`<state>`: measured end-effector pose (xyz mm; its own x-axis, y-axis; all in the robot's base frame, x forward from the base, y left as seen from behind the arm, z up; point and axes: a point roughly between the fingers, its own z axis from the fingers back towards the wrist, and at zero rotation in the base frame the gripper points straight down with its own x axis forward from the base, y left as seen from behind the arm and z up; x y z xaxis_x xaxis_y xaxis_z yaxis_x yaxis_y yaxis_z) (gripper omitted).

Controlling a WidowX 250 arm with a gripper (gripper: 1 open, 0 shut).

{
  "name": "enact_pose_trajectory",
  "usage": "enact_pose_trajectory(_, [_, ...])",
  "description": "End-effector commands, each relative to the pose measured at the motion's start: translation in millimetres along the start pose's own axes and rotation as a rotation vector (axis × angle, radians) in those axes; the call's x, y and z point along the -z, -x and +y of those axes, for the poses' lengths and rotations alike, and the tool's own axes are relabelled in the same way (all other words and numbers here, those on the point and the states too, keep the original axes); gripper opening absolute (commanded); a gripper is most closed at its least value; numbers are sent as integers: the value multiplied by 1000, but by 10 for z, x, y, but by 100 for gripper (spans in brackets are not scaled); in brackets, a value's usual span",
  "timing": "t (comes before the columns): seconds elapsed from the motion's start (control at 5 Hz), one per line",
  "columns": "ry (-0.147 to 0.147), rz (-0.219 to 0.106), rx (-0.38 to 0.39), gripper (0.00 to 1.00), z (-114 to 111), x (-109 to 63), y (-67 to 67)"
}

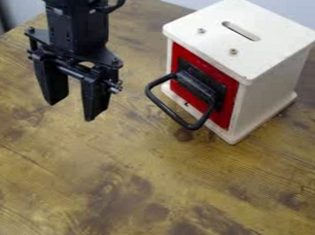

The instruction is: Open the drawer

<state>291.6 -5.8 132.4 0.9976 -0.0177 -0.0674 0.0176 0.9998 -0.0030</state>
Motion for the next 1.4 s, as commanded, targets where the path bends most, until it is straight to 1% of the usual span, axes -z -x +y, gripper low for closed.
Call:
enact_pose_trajectory(0.0, [-6,-167,-27,100,42,130,-1])
enact_pose_trajectory(0.2, [-9,-269,-59,100,15,58,-97])
enact_pose_trajectory(0.4, [-10,-229,-100,100,72,113,-128])
enact_pose_trajectory(0.6, [-12,-211,-150,100,130,161,-162])
enact_pose_trajectory(0.8, [-12,-216,-208,100,198,149,-135])
enact_pose_trajectory(1.0, [-8,-228,-246,100,264,154,-67])
enact_pose_trajectory(1.2, [-4,-239,-275,100,222,220,-57])
